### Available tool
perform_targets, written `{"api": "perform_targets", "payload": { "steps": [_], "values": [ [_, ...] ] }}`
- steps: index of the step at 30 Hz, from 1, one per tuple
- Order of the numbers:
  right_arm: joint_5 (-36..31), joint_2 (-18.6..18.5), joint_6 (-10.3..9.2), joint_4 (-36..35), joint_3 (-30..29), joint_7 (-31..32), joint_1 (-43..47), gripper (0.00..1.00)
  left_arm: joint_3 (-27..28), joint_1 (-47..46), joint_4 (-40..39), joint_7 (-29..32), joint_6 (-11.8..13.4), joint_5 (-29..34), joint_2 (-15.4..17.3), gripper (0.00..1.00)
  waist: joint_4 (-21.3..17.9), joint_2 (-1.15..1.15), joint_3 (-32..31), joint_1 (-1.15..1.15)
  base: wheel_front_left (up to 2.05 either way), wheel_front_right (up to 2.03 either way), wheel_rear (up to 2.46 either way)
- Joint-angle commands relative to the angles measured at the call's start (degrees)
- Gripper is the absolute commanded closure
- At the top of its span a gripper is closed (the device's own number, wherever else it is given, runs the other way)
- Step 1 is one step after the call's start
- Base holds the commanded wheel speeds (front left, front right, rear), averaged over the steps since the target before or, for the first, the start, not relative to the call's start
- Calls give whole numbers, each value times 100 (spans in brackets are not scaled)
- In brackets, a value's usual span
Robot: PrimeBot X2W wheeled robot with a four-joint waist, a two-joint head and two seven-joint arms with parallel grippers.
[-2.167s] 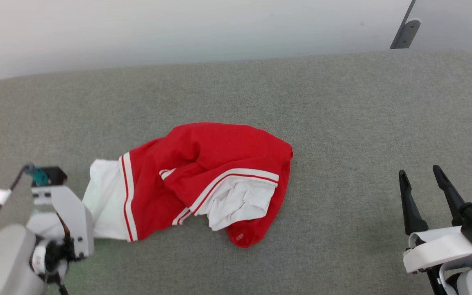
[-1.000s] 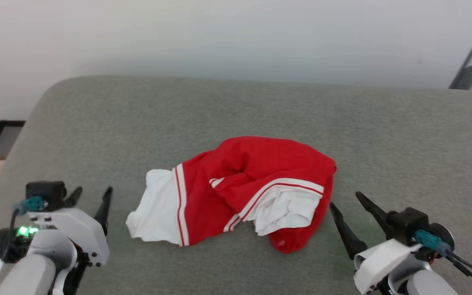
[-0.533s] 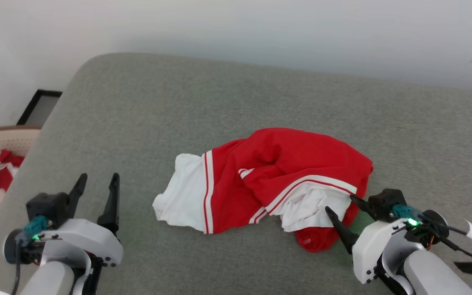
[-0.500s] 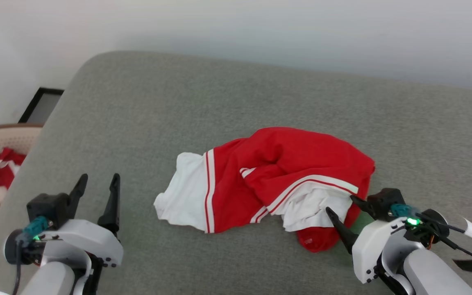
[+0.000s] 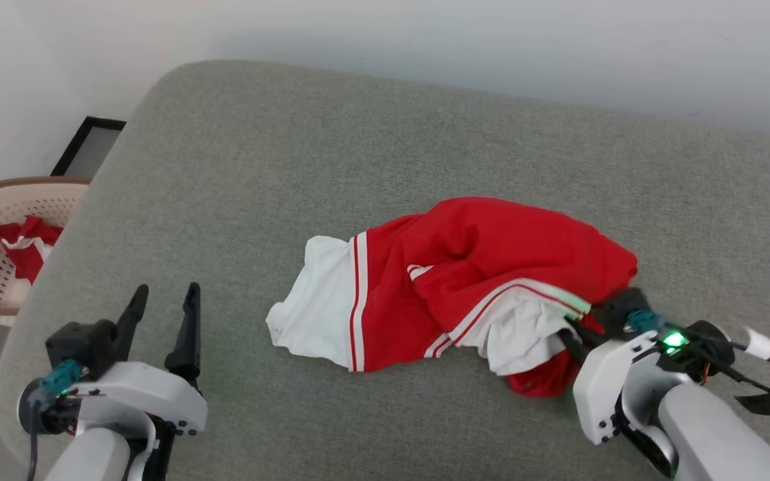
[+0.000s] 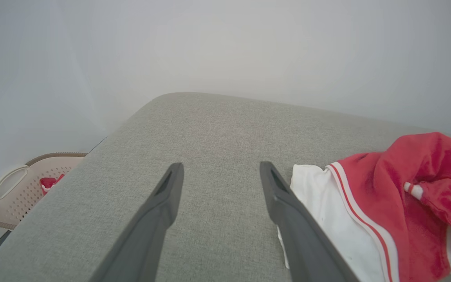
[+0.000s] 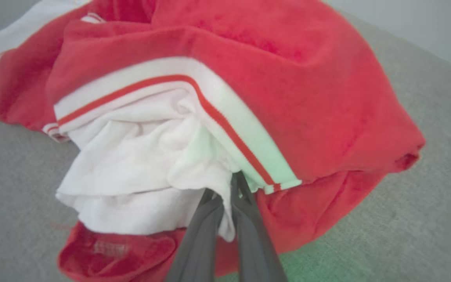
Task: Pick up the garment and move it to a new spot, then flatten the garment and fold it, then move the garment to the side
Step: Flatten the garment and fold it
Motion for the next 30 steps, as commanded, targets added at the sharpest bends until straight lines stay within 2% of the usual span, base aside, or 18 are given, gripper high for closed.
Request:
{"api": "perform_targets", "payload": {
  "steps": [1, 9, 16, 26, 30],
  "values": [
    [78, -17, -8, -78, -132, -70, -84, 100, 31, -14, 11, -53, -34, 26, 1, 0, -26, 0, -4, 0, 0, 0, 0],
    [235, -128, -8, -476, -708, -24, 2, 100, 119, 100, 9, -120, -45, -8, 19, 0, -155, 0, -68, 0, 0, 0, 0],
    [232, -438, -8, -880, -1590, 135, 304, 100, 91, 213, 19, -133, -85, 5, 66, 0, -309, 0, -237, 0, 0, 0, 0],
    [155, -737, -8, -994, -2574, 350, 797, 100, 76, 347, -24, -120, -73, -7, 172, 0, -502, 0, -379, 0, 0, 0, 0],
    [190, -785, -8, -904, -2714, 429, 998, 100, 57, 394, -73, -112, -50, -11, 177, 0, -562, 0, -402, 0, 0, 0, 0]
  ]
}}
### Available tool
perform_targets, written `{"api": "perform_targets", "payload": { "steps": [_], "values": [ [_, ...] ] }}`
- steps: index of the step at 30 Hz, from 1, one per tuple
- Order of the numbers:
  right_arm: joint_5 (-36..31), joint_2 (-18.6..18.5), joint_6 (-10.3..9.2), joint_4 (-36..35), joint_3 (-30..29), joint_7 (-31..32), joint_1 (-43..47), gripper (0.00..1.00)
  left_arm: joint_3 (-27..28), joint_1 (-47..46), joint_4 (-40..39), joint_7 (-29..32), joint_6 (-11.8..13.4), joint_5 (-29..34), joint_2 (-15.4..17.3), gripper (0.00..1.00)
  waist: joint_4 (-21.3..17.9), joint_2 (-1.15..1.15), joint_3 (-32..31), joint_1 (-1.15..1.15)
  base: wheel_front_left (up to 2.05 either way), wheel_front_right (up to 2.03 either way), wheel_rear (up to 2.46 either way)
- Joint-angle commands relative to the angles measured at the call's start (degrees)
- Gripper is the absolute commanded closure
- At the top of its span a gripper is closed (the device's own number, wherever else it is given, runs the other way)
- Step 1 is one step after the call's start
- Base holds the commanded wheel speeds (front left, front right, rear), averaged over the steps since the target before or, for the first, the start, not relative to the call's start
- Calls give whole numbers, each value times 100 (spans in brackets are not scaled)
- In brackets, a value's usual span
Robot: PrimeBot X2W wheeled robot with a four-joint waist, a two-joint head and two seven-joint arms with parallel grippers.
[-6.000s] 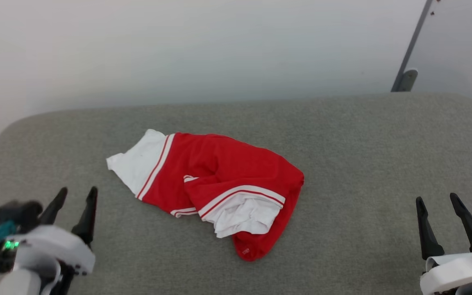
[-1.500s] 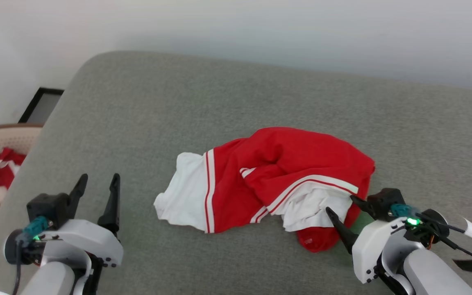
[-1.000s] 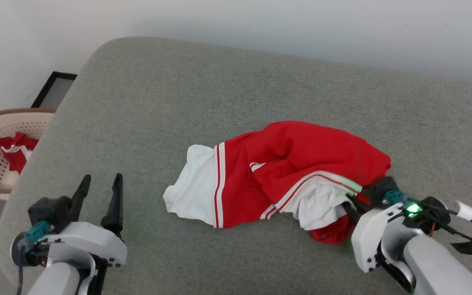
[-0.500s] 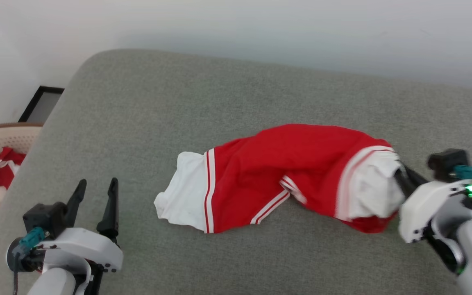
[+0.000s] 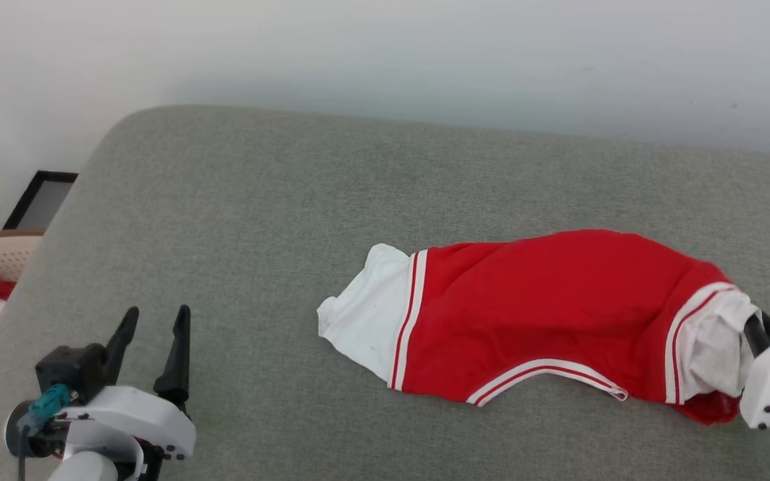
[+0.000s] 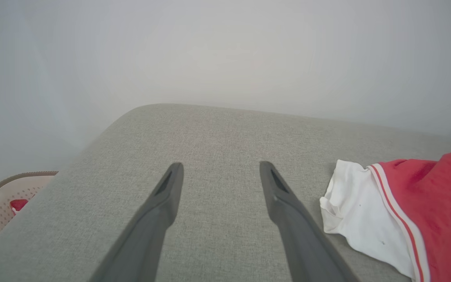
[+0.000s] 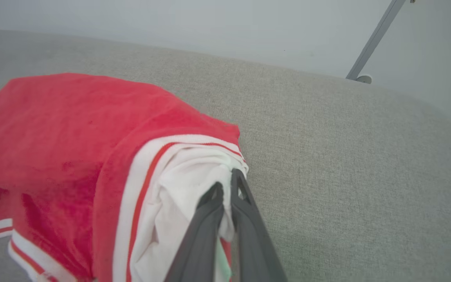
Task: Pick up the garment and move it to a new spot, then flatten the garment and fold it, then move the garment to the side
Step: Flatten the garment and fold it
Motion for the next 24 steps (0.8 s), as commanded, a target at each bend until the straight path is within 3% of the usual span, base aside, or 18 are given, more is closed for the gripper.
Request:
{"api": "perform_targets", "payload": {
  "steps": [1, 7, 9, 10, 11, 17, 24],
  "values": [
    [11, -17, -8, 52, -35, -6, 67, 100, 6, 58, -18, -6, 25, -16, 15, 0, -31, 0, -6, 0, 0, 0, 0],
    [-17, 33, -8, 565, 122, -61, -3, 100, -20, 6, -26, 1, -3, -45, 28, 0, -77, 0, 31, 0, 0, 0, 0],
    [49, 81, -8, 783, 202, -96, -115, 66, -38, -33, 10, 13, -41, -43, 49, 0, -90, 0, 43, 0, 0, 0, 0],
    [56, 91, -8, 873, 246, -129, -178, 23, -39, -51, 20, 12, -71, -64, 45, 0, -95, 0, 48, 0, 0, 0, 0],
    [51, 88, -8, 963, 301, -147, -220, 0, -50, -68, 36, 14, -84, -51, 52, 0, -100, 0, 48, 0, 0, 0, 0],
    [251, -48, -8, 1185, 592, -314, -450, 0, -58, -69, 38, 20, -100, -63, 93, 0, -191, 0, -7, 0, 0, 0, 0],
    [487, -209, -8, 886, 701, -592, -290, 0, 39, 87, -54, 7, -26, -137, 178, 0, -410, 0, -90, 0, 0, 0, 0]
  ]
}}
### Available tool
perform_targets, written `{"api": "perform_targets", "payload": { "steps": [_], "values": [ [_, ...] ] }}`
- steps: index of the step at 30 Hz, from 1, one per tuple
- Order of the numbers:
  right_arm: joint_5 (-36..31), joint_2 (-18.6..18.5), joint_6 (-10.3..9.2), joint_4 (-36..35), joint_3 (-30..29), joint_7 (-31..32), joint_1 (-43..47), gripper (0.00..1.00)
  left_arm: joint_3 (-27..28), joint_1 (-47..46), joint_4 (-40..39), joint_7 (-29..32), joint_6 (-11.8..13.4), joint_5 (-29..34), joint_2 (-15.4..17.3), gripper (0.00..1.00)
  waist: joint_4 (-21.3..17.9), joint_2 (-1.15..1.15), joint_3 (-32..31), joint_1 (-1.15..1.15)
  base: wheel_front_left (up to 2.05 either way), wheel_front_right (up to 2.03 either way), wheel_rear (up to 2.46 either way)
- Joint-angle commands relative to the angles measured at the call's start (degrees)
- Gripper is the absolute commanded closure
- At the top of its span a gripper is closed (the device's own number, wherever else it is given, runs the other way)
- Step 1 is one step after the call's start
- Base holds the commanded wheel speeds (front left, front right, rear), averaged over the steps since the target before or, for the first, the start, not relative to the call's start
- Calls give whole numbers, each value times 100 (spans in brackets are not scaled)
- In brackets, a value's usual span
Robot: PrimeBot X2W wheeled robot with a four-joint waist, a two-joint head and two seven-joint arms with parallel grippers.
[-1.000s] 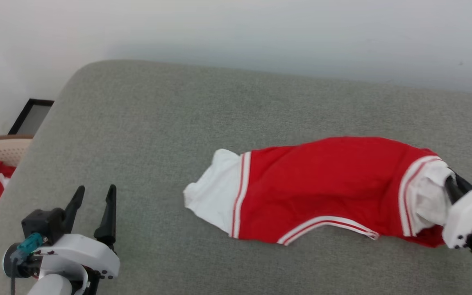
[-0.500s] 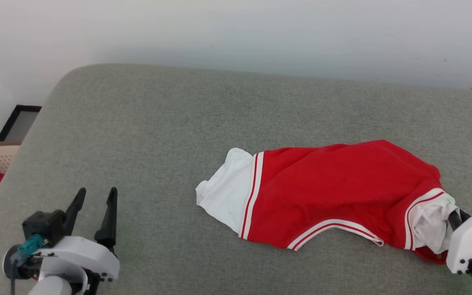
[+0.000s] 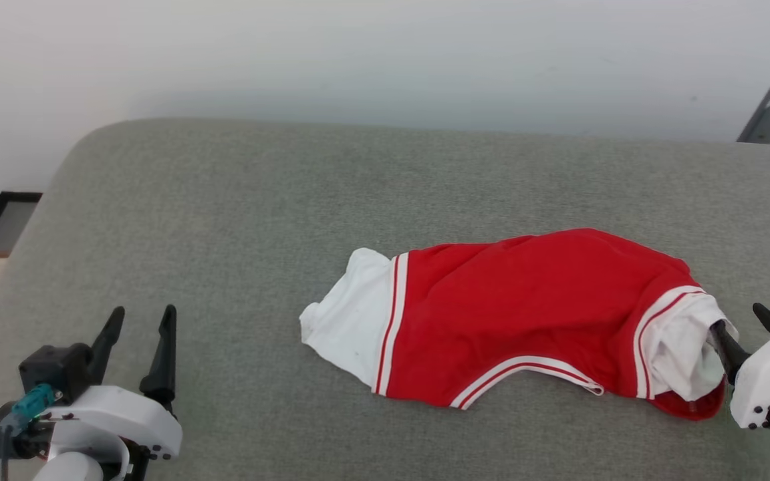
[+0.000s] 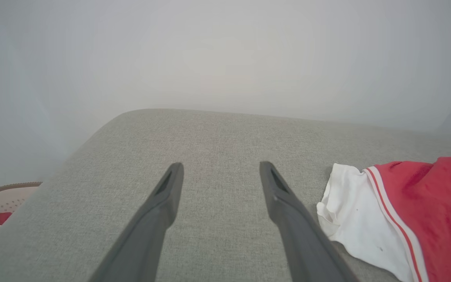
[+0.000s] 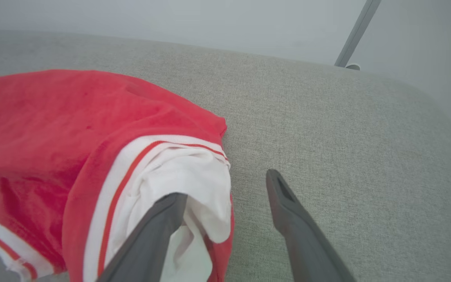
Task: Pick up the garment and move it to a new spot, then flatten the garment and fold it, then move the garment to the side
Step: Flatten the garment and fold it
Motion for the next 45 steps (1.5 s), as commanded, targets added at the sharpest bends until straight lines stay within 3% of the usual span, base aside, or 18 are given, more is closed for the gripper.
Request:
{"api": "perform_targets", "payload": {
  "steps": [1, 15, 21, 29, 30, 31, 32, 33, 45],
  "values": [
    [80, -7, -8, -75, -30, -56, 135, 0, 20, 82, -28, -16, 39, -31, 14, 0, -102, 0, -44, 0, 0, 0, 0],
    [16, 288, -8, -946, -338, -275, 826, 0, 100, 261, -268, -9, 133, -117, 125, 0, -409, 0, -61, 0, 0, 0, 0],
    [-136, 465, -8, -727, -462, -268, 560, 0, 49, 178, -313, 15, 128, -109, 118, 0, -359, 0, -5, 0, 0, 0, 0],
    [-256, 509, -8, -125, -156, -64, 138, 0, -47, 96, -293, 58, 80, -83, 102, 0, -200, 0, 47, 0, 0, 0, 0],
    [-278, 499, -8, -51, -103, -43, 84, 20, -56, 89, -293, 60, 75, -80, 102, 0, -183, 0, 55, 0, 0, 0, 0],
    [-281, 498, -8, 26, -99, -48, 15, 57, -66, 77, -293, 67, 77, -78, 103, 0, -164, 0, 66, 0, 0, 0, 0],
    [-337, 474, -8, 99, -46, -11, -40, 66, -78, 62, -291, 64, 75, -75, 103, 0, -144, 0, 78, 0, 0, 0, 0],
    [-357, 462, -8, 174, 25, 53, -86, 100, -85, 56, -293, 67, 70, -72, 103, 0, -129, 0, 90, 0, 0, 0, 0],
    [-206, 326, -8, 311, 252, 646, -513, 100, -126, 38, -244, 47, 67, -101, 100, 0, -80, 0, 148, 0, 0, 0, 0]
  ]
}}
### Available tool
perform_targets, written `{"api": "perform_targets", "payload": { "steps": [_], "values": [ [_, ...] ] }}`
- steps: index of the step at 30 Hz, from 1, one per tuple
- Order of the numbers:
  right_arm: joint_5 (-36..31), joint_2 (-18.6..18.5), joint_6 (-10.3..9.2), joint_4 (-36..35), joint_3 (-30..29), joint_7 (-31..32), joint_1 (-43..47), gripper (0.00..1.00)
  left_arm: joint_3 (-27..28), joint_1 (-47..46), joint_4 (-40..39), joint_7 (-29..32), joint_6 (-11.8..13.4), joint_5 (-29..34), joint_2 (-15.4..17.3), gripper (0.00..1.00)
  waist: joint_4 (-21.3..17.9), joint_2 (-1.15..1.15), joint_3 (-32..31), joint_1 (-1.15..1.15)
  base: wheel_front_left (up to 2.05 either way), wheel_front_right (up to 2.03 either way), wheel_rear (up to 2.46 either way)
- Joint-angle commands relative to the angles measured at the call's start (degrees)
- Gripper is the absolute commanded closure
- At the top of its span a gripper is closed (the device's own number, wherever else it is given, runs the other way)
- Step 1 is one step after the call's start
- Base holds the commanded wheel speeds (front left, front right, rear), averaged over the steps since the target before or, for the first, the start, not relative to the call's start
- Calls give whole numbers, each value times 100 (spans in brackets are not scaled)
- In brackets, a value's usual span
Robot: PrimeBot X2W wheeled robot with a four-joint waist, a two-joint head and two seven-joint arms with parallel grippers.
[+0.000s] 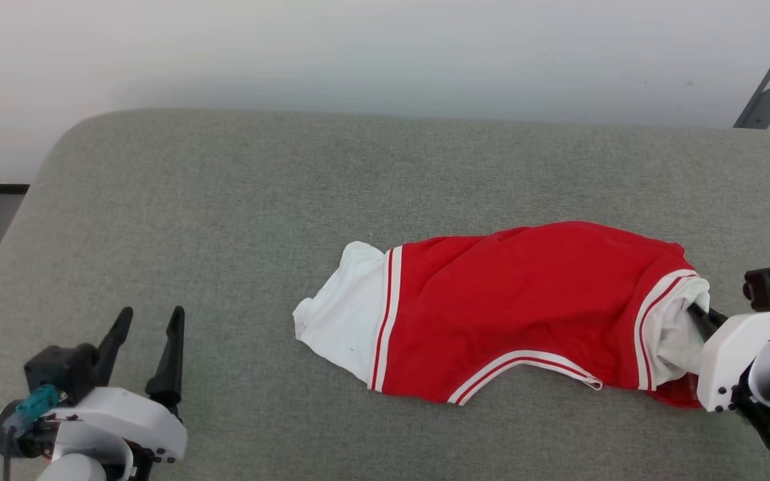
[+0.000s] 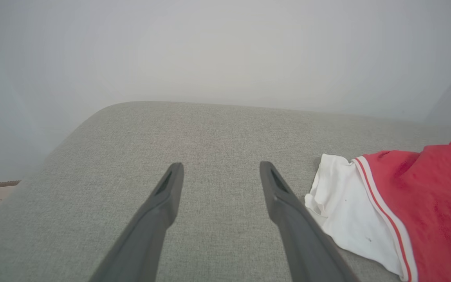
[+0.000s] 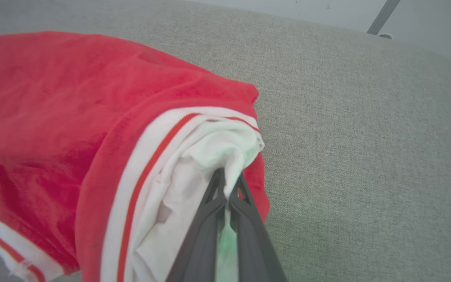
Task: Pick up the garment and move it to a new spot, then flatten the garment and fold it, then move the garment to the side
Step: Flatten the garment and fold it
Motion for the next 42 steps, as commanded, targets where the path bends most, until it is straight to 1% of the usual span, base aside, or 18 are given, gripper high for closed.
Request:
{"api": "perform_targets", "payload": {
  "steps": [1, 5, 8, 11, 18, 23, 27, 28, 29, 30, 31, 36, 42],
  "values": [
    [47, -22, -8, -50, -22, 33, -59, 100, -4, -41, 5, -26, -13, -13, -4, 0, -3, 0, 4, 0, 0, 0, 0],
    [186, -149, -8, -279, -91, 214, 34, 100, -1, -25, -15, -37, 21, -27, -10, 0, -21, 0, 27, 0, 0, 0, 0],
    [294, -329, -8, -548, -64, 388, 159, 100, 6, -26, -31, -36, 34, -40, -10, 0, -36, 0, 61, 0, 0, 0, 0],
    [374, -529, -8, -799, -157, 517, 272, 100, 10, -48, -22, -50, 31, -37, -10, 0, -49, 0, 90, 0, 0, 0, 0],
    [578, -846, -8, -1060, -597, 897, 631, 100, -24, -115, 24, -66, -9, -31, -47, 0, -44, 0, 157, 0, 0, 0, 0],
    [626, -823, -8, -894, -779, 999, 828, 100, -39, -171, 73, -79, -23, -41, -67, 0, -39, 0, 204, 0, 0, 0, 0],
    [576, -704, -8, -647, -728, 951, 802, 100, -63, -225, 99, -84, -46, -25, -78, 0, -43, 0, 242, 0, 0, 0, 0],
    [558, -698, -8, -622, -680, 921, 757, 92, -70, -240, 111, -84, -54, -24, -78, 0, -46, 0, 250, 0, 0, 0, 0],
    [524, -711, -8, -620, -622, 876, 710, 62, -81, -256, 119, -83, -59, -19, -77, 0, -49, 0, 258, 0, 0, 0, 0],
    [536, -706, -8, -614, -574, 840, 675, 17, -89, -281, 125, -82, -58, -15, -79, 0, -53, 0, 263, 0, 0, 0, 0],
    [573, -700, -8, -613, -544, 803, 652, 0, -95, -300, 128, -79, -57, -12, -82, 0, -57, 0, 265, 0, 0, 0, 0],
    [683, -750, -8, -866, -430, 594, 642, 0, -113, -342, 156, -69, -95, -38, -56, 0, -106, 0, 245, 0, 0, 0, 0],
    [748, -634, -8, -1402, -570, 200, 882, 0, -151, -366, 101, 30, -178, -104, 15, 0, -231, 0, 170, 0, 0, 0, 0]
  ]
}}
